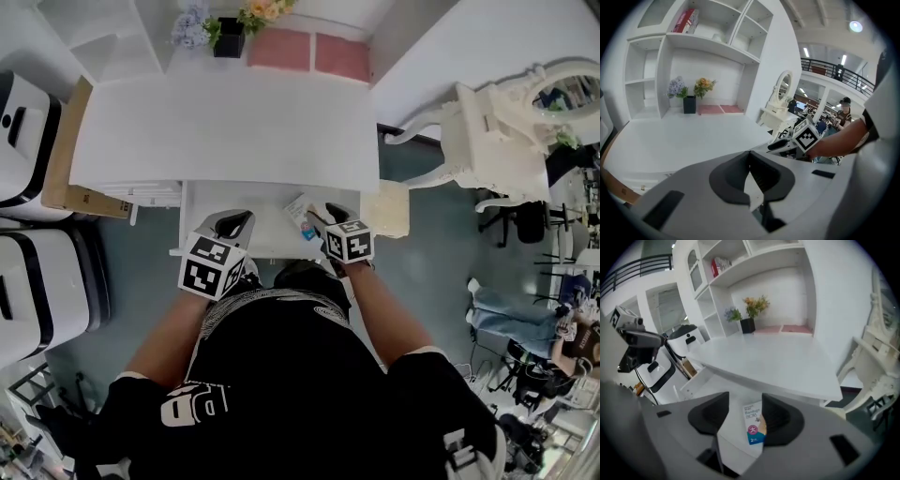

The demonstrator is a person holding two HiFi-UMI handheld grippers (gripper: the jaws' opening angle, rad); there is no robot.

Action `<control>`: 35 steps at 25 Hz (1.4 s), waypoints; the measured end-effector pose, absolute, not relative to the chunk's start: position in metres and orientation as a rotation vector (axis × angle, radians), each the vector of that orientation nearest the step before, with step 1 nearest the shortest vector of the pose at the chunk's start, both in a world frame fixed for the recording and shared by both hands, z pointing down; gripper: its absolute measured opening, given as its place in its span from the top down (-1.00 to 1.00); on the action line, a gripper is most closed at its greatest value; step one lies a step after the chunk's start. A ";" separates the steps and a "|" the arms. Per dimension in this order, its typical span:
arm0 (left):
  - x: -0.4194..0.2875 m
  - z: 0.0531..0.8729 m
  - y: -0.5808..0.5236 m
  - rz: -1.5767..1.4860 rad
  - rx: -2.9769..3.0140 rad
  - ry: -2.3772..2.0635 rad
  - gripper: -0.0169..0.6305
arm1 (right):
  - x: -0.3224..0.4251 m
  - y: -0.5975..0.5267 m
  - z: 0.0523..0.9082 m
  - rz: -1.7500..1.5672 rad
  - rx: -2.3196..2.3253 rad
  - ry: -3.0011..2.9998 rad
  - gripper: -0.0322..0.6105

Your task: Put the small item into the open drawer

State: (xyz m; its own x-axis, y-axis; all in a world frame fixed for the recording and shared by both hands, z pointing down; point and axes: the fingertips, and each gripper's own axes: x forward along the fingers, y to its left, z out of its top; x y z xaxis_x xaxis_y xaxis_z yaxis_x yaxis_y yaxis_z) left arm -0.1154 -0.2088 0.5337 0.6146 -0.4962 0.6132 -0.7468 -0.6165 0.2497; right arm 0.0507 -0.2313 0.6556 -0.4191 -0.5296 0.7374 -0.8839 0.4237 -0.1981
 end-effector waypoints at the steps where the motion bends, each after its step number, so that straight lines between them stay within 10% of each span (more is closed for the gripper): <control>1: -0.114 0.530 -0.209 0.679 2.364 -0.974 0.91 | 0.052 -0.231 0.641 0.790 1.231 -2.122 0.26; 5: -0.112 0.520 -0.205 0.662 2.404 -0.951 0.91 | 0.060 -0.229 0.601 0.939 1.408 -2.210 0.87; 35: -0.060 0.451 -0.153 0.429 2.485 -1.025 0.91 | 0.049 -0.160 0.441 0.764 1.301 -2.689 0.88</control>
